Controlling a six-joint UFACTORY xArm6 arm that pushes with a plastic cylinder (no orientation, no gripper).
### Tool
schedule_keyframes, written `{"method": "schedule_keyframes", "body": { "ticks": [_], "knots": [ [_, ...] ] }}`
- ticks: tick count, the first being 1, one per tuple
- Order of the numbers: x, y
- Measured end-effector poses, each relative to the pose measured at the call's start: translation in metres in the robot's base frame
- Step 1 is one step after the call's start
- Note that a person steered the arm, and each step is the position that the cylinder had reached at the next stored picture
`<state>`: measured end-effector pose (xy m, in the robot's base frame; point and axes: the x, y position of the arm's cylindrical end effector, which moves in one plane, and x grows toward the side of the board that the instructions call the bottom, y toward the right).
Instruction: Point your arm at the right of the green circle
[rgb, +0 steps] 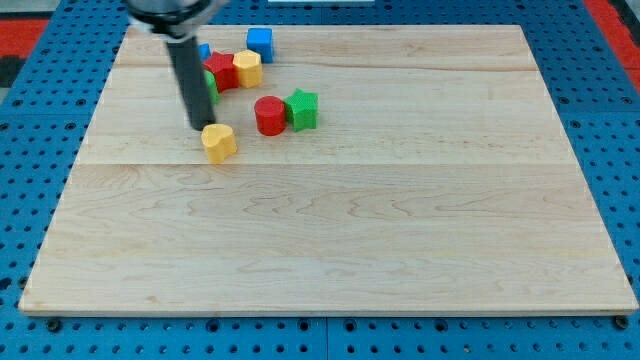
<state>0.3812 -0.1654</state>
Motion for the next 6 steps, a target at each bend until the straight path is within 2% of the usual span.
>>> {"method": "schedule_keyframes", "body": {
  "ticks": [1,2,3,5,6],
  "knots": [
    [-0.015,-0.009],
    [-0.035,0.023],
    [-0.056,0.024],
    [-0.078,0.036],
    [-0.071,0.052]
  ]
}}
